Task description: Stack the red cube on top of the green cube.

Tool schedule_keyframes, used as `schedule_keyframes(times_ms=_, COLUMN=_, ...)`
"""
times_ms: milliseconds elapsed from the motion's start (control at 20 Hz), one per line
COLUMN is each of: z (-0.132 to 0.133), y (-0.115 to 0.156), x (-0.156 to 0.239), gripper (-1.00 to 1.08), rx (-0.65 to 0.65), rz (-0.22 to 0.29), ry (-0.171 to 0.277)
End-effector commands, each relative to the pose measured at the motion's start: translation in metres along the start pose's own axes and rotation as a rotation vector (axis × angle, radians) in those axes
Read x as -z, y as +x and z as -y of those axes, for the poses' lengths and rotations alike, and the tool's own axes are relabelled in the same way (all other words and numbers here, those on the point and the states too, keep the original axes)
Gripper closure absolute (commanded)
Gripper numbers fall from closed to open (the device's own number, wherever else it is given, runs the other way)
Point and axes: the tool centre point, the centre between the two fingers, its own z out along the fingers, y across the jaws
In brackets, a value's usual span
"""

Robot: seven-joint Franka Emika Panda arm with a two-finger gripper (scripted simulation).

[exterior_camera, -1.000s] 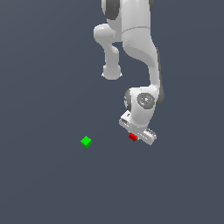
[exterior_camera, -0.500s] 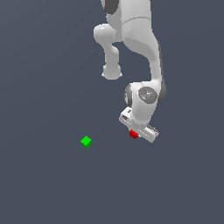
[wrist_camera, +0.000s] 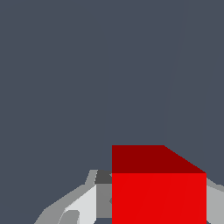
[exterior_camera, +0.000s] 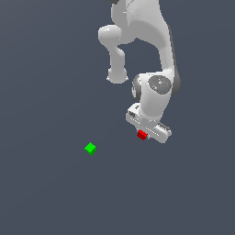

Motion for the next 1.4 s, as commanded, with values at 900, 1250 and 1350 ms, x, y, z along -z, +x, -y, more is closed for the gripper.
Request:
schedule_keyframes(times_ms=900, z=-0.052, y=0.057, x=-0.007, gripper=1.08, rx=0.000, rz=-0.001, ry=-0.001)
schedule_keyframes(times_ms=1250, z=-0.110, y=0.121, x=-0.025, gripper=1.08, rx=0.000, rz=-0.001, ry=-0.001)
schedule_keyframes(times_ms=1350, z=-0.126, y=0.138, x=-0.030, gripper=1.08, rx=0.000, rz=-0.001, ry=-0.001)
